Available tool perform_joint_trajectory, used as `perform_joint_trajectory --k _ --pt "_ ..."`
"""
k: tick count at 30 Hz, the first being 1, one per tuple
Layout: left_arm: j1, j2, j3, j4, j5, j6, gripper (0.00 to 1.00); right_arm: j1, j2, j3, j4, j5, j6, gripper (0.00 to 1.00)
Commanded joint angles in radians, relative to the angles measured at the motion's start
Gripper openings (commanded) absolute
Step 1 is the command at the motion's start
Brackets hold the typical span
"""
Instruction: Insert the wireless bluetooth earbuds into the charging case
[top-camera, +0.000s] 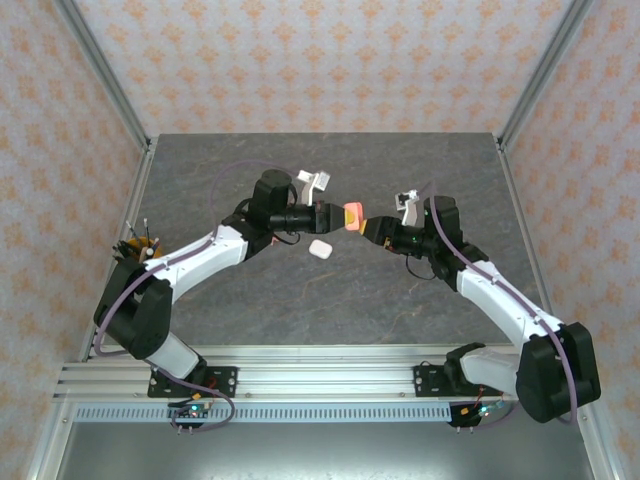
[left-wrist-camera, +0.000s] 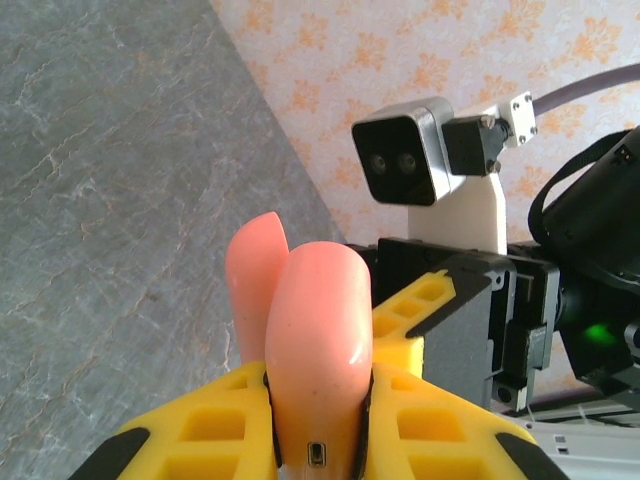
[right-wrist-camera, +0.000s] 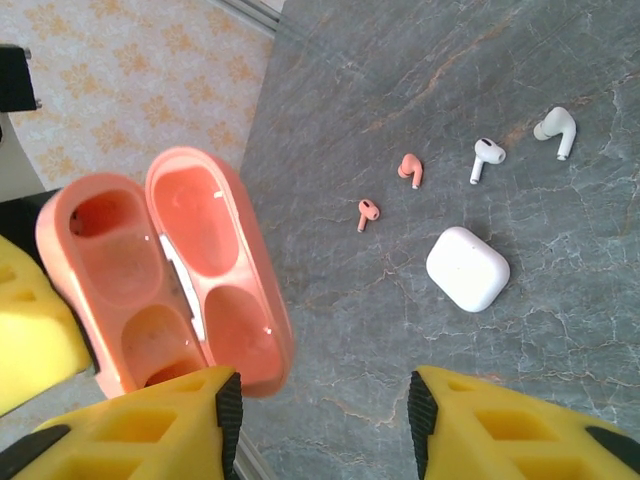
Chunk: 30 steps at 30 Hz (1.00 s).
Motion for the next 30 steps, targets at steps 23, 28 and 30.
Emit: perform_joint_trajectory --k 23,28,30 --pt "0.008 0.031 0.016 0.142 0.073 -0.078 0.0 -0.032 0.021 0.087 0.054 -0.021 -0.001 0.38" --pt "0.009 0.029 0.014 0.148 0.079 -0.083 0.0 -0.038 0.041 0.092 0.058 -0.018 0.0 0.36" --pt "0.009 0.027 0.014 0.148 0.081 -0.085 0.0 -0.041 0.048 0.093 0.06 -0.018 0.003 0.35"
